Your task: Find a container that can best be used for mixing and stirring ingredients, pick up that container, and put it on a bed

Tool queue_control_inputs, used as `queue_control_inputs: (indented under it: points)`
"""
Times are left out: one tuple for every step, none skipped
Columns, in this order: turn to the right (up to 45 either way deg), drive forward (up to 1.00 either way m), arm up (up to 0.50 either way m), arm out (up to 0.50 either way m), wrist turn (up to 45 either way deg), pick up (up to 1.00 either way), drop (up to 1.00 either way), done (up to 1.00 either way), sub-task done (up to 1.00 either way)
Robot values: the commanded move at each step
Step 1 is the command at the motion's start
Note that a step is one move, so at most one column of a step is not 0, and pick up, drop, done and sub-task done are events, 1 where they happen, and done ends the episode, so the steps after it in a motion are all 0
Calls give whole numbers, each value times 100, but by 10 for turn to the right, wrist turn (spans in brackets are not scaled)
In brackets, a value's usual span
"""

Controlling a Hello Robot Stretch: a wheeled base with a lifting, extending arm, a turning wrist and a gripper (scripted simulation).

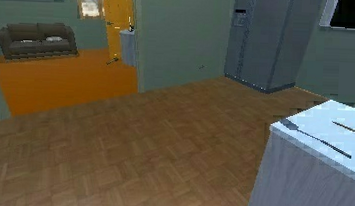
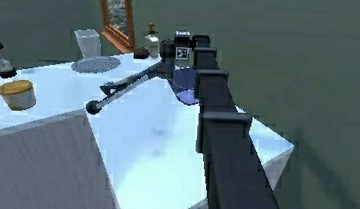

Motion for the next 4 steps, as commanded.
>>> queue_control_inputs:
  points:
    - [0,0,0,0,450,0,0,0,0]
    - [0,0,0,0,450,0,0,0,0]
    - [0,0,0,0,180,0,0,0,0]
    - [0,0,-4,0,0,0,0,0,0]
